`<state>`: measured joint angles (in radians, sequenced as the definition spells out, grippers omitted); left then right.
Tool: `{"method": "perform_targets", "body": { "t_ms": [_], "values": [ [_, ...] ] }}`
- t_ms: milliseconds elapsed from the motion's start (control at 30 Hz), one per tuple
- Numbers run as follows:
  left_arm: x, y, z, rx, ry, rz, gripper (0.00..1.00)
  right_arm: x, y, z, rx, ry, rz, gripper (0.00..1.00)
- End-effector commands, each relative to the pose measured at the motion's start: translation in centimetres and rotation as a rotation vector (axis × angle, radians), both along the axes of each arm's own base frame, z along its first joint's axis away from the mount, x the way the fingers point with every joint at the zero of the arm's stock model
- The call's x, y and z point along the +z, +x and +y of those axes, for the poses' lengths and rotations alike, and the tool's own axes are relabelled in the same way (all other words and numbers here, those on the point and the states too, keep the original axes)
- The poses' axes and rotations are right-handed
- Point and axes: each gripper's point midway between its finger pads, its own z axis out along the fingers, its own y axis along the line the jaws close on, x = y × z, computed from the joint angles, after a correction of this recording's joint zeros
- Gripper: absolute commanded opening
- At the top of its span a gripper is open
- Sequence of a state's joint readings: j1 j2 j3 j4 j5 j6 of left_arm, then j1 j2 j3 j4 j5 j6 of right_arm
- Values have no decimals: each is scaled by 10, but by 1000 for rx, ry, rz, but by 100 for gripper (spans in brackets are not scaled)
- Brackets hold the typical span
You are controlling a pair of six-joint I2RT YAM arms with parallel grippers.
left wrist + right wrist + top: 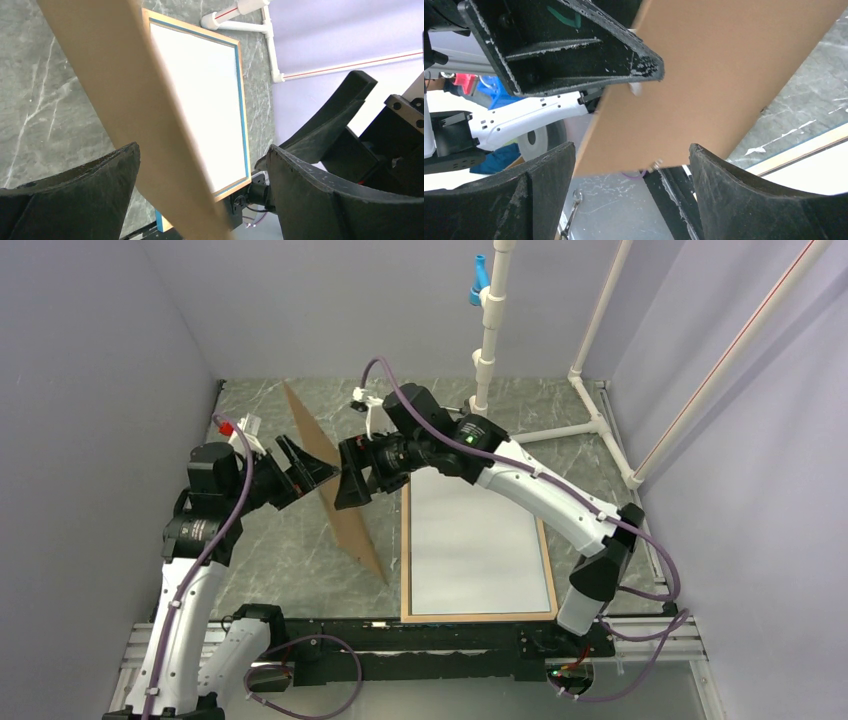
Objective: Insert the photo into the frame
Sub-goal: Pick up the photo frame item at the center of the board.
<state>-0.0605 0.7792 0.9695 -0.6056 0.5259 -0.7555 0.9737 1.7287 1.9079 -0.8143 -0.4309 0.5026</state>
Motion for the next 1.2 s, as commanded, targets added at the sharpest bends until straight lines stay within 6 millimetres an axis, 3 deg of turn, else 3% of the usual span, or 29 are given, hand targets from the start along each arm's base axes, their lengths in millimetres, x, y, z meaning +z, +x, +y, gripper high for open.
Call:
{"method": "perform_targets", "body": {
  "t_ms": [0,100,233,400,700,867,967,1167],
  "values": [
    [4,1,3,8,31,-9,99,30,10,-14,-29,109,-31,86],
    [-2,2,7,17,57,19,99,25,23,-29,-74,95,-26,86],
    [-8,-3,19,62,136,67,86,20,38,-50,-129,91,-19,86],
    [-12,-6,30,91,205,101,65,10,49,-64,-164,87,1,86],
    [-25,-7,40,120,262,155,32,-4,53,-67,-172,63,11,86],
    [-34,-10,56,179,337,203,2,-7,56,-70,-182,61,11,86],
    [-27,-13,67,233,366,184,0,-12,57,-71,-186,54,14,86],
    [18,-21,71,290,333,-11,0,-29,65,-80,-212,41,39,87]
  ]
}}
